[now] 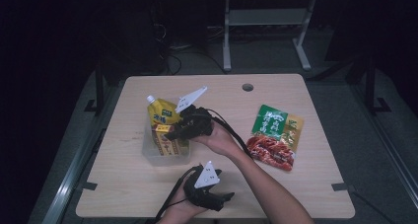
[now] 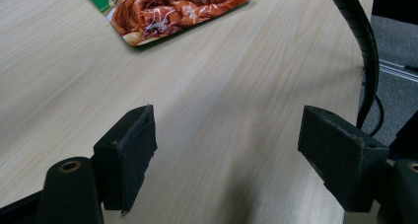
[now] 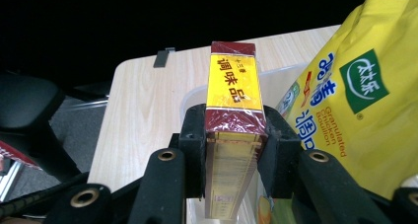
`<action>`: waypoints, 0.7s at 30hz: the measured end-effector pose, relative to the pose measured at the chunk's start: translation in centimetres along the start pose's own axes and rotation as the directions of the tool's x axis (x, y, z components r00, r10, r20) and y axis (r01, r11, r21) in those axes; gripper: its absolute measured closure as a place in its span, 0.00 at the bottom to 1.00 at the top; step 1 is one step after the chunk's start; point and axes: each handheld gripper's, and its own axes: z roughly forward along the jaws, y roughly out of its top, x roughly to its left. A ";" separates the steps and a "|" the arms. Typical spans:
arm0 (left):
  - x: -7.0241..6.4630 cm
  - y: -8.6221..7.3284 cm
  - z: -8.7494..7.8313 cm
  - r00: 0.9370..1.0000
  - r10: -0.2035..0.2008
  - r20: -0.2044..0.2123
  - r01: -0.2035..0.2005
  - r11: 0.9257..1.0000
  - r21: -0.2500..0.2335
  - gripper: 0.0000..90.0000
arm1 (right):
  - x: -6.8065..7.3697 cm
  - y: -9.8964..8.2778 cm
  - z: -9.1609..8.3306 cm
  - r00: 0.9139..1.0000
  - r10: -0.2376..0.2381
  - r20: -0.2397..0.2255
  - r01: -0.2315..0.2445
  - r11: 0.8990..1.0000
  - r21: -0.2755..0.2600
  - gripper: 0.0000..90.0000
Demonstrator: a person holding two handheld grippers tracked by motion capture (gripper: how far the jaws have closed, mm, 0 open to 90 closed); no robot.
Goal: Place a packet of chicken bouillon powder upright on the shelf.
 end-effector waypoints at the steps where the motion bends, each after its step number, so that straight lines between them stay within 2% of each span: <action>1: 0.0 0.0 0.0 1.000 -0.001 0.000 0.001 1.000 0.000 0.24 | 0.1 -0.1 0.1 1.000 0.010 0.002 -0.010 1.000 0.005 0.74; 8: 0.0 0.0 0.0 1.000 -0.004 0.003 0.004 1.000 0.004 0.24 | 0.2 -0.6 0.7 1.000 0.004 0.016 -0.004 1.000 0.015 0.74; 13: 0.0 0.0 0.0 1.000 -0.004 0.002 0.004 1.000 0.003 0.24 | 0.3 -0.7 0.7 0.999 0.022 0.024 -0.023 1.000 0.018 0.73; 18: 0.0 0.0 0.0 1.000 0.005 0.001 -0.005 1.000 0.008 0.24 | 0.6 -1.1 0.9 0.999 0.039 0.020 -0.040 0.998 0.042 0.71; 19: 0.0 0.0 0.0 1.000 0.007 0.001 -0.007 1.000 0.008 0.24 | 0.7 -1.2 1.1 0.999 0.025 0.026 -0.026 0.998 0.055 0.70; 21: 0.0 0.0 0.0 1.000 0.007 0.000 -0.007 1.000 0.007 0.24 | 0.7 -1.3 1.1 0.999 0.026 0.027 -0.028 0.998 0.060 0.70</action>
